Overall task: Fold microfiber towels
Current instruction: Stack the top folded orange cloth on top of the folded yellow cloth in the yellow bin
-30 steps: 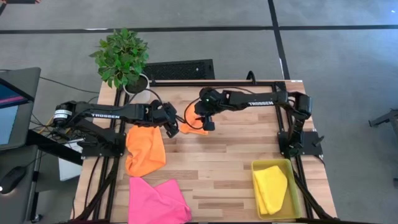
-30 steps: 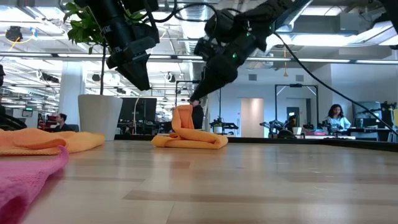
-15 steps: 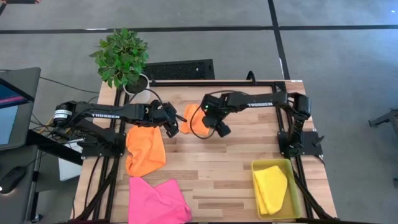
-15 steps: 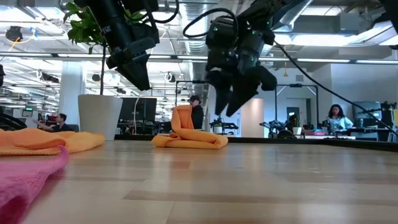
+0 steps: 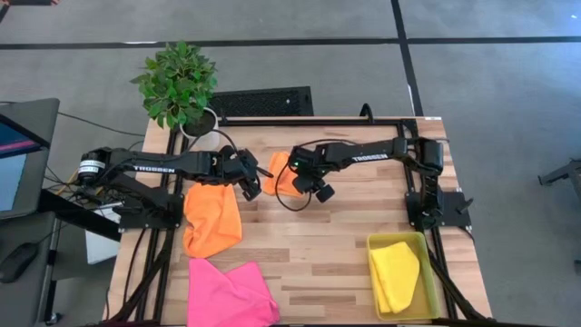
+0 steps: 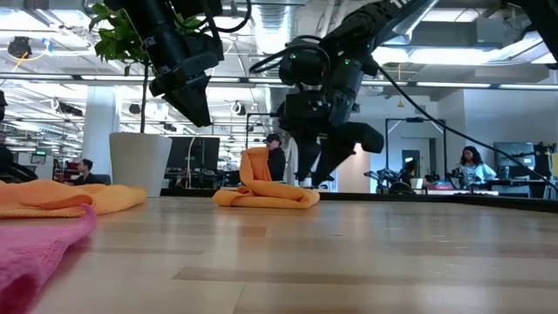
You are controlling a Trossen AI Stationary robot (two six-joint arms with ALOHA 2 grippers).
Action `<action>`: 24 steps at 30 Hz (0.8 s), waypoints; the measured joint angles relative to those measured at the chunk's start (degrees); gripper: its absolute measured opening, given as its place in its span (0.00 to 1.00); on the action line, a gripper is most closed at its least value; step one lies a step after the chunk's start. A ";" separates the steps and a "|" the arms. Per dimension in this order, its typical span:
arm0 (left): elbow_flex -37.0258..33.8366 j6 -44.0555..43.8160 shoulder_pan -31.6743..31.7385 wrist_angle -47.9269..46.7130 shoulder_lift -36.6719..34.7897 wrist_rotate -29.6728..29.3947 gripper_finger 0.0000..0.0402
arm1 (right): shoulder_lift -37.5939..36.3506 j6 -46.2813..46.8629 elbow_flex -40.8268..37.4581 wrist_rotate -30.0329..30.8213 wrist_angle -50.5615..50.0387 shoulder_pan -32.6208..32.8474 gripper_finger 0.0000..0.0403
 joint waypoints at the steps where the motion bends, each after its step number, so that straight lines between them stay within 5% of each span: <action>1: 0.00 -0.01 0.00 0.08 0.00 0.00 0.33 | 0.02 -0.41 -0.04 -0.02 -0.25 0.02 0.45; 24: 0.00 0.02 0.00 0.10 0.00 0.19 0.33 | 0.00 -3.75 -6.57 0.48 11.82 0.39 0.44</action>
